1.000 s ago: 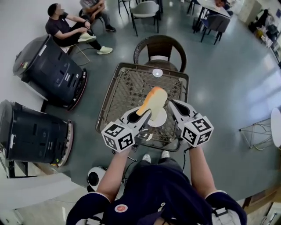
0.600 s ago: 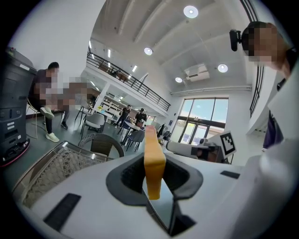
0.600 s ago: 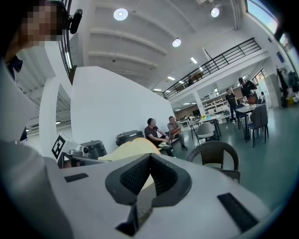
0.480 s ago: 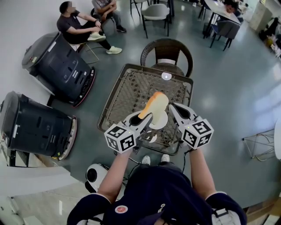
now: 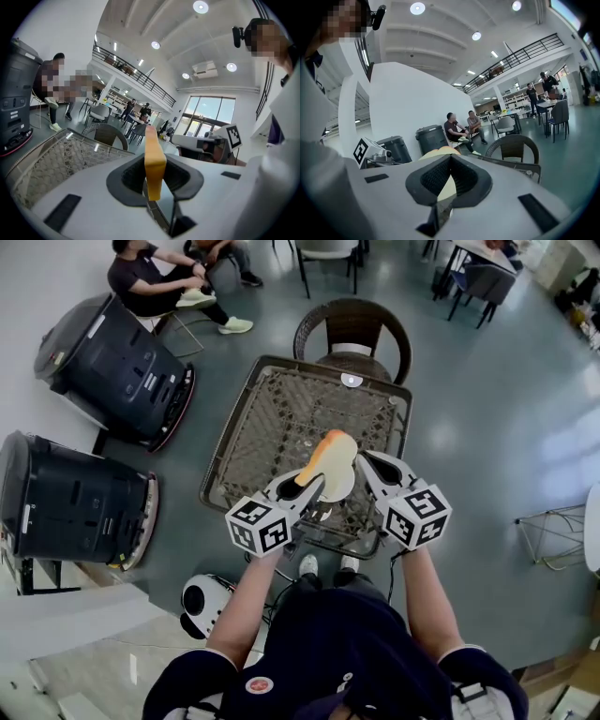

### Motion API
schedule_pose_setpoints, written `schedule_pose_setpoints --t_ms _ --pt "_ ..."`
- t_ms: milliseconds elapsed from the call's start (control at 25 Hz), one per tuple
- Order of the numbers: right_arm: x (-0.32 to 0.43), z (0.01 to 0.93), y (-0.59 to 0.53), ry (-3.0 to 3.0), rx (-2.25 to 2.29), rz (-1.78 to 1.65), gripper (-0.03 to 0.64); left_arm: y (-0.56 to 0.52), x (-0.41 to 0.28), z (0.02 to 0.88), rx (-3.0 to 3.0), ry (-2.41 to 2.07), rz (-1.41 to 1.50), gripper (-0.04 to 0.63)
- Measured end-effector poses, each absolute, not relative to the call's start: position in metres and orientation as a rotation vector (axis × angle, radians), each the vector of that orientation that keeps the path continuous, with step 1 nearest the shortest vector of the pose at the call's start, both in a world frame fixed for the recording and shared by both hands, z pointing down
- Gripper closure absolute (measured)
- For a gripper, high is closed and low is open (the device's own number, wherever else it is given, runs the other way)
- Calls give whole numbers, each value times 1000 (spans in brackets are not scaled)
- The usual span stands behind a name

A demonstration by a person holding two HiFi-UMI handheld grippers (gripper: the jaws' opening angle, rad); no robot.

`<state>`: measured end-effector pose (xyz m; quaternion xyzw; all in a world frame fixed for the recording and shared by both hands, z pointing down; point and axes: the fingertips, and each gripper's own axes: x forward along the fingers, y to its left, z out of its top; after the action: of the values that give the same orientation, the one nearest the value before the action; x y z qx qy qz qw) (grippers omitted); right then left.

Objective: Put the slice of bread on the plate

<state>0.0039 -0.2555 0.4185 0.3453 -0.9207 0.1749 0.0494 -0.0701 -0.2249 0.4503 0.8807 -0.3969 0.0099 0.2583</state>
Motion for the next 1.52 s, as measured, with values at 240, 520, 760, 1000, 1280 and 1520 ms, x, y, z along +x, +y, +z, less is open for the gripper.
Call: schedule_pose_setpoints --t_ms 240,520,760,1000,1280,1520 --pt "9 450 -250 -2750 1074 547 611 -224 -62 493 2310 -1044 70 505" --pt "11 503 -249 -2646 1085 645 611 -227 -63 550 2223 -1015 140 505" --pt "19 541 -249 -2552 1092 722 611 -233 -61 597 2153 -987 200 505" --pt "24 566 -245 -2489 1097 768 611 -244 -62 634 2078 -951 186 505" --pt "22 576 -243 -2448 1095 790 611 -254 -63 659 2027 -945 182 505" --pt "19 578 -244 -2435 1094 791 611 -254 -65 674 2003 -937 200 504"
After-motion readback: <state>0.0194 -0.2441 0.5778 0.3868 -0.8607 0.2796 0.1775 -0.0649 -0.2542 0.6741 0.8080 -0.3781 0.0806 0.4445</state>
